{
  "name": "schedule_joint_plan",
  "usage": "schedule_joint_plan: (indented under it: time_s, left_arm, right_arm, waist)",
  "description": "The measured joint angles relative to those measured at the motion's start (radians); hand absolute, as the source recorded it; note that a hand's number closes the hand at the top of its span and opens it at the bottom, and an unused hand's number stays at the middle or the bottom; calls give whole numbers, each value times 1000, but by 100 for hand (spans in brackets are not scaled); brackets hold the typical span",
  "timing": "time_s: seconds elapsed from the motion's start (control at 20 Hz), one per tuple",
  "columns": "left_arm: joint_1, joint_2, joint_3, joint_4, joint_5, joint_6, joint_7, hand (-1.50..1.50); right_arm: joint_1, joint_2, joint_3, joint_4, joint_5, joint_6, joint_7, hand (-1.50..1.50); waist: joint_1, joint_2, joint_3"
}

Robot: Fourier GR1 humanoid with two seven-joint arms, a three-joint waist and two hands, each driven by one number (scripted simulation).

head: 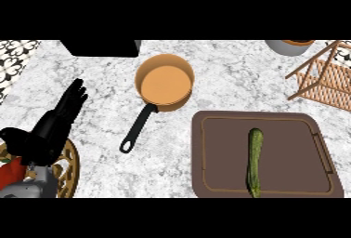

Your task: Pick the croissant from the tray and place it in the tiered shelf

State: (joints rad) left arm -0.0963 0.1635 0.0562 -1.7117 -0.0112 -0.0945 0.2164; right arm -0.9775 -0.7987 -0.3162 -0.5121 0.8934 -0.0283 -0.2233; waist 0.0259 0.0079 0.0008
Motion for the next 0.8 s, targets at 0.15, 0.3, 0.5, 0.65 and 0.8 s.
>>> schedule_joint_plan:
  time_s: [0.15,0.3,0.5,0.65,0.8]
  left_arm:
    - [8,10,17,12,11,-13,-18,0]
    - [19,13,19,2,13,-18,-18,0]
    - [24,11,17,-7,9,-16,-19,0]
    - [28,9,15,-2,3,-16,-36,0]
    - [16,7,16,9,3,-15,-29,0]
  right_arm:
    - [17,1,-18,45,5,-62,31,150]
    - [27,-36,-57,76,1,-136,82,150]
    - [69,-97,0,107,101,-196,170,-150]
    - [94,-155,103,130,215,-131,171,-150]
    - [57,-171,114,162,242,-97,235,-150]
  waist:
    - [-2,0,0]
    - [0,1,0]
    - [2,5,-2]
    - [3,6,-3]
    - [5,4,-1]
